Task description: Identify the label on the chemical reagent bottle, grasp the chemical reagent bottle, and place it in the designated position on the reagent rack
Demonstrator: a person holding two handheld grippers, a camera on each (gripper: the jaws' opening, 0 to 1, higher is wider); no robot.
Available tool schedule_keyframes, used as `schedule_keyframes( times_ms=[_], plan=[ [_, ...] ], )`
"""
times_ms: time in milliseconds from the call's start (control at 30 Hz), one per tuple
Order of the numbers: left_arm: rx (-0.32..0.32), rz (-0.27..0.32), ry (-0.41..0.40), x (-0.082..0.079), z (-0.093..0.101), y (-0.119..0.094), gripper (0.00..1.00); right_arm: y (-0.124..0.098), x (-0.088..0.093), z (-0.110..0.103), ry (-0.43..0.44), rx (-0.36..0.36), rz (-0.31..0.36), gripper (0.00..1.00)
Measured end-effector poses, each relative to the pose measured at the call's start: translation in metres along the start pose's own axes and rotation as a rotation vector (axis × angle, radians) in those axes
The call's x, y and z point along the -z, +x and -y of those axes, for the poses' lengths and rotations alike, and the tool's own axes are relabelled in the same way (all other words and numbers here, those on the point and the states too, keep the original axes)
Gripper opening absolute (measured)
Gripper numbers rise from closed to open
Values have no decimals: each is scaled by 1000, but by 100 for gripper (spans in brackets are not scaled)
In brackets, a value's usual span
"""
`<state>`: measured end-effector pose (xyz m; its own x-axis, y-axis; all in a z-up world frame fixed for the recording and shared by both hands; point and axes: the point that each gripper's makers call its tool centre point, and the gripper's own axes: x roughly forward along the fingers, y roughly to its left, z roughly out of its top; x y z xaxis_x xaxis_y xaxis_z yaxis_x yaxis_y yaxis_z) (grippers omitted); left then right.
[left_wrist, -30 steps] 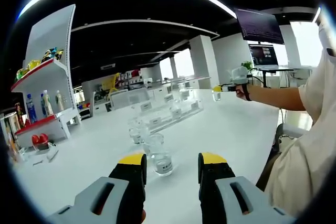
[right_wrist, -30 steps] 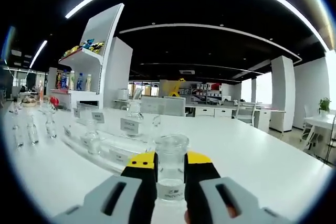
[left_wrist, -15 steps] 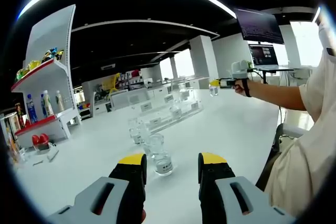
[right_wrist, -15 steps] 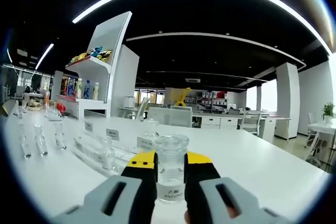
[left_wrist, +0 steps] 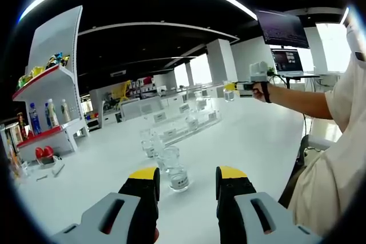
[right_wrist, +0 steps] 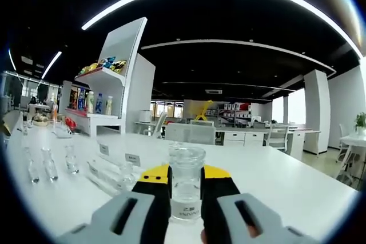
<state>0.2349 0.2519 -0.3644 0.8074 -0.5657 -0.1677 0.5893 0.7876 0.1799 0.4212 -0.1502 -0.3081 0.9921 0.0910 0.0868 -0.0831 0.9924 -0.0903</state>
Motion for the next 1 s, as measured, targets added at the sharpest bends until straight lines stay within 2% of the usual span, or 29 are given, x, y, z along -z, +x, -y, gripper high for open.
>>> schedule_keyframes(
  times_ms=[233,300,600,1000],
  plan=[
    [-1,-1,0,0,0,0,40,0,-12,-11,11,-13,14,19],
    [-1,-2,-1,1,-1,0,40,10,-12,-6,7,-17,16,19],
    [-5,1,-3,1,-3,-1,40,18,-25,-15,-6,-31,34,19],
    [-5,4,-1,0,-3,-2,40,34,-26,-24,8,-38,39,19]
  ],
)
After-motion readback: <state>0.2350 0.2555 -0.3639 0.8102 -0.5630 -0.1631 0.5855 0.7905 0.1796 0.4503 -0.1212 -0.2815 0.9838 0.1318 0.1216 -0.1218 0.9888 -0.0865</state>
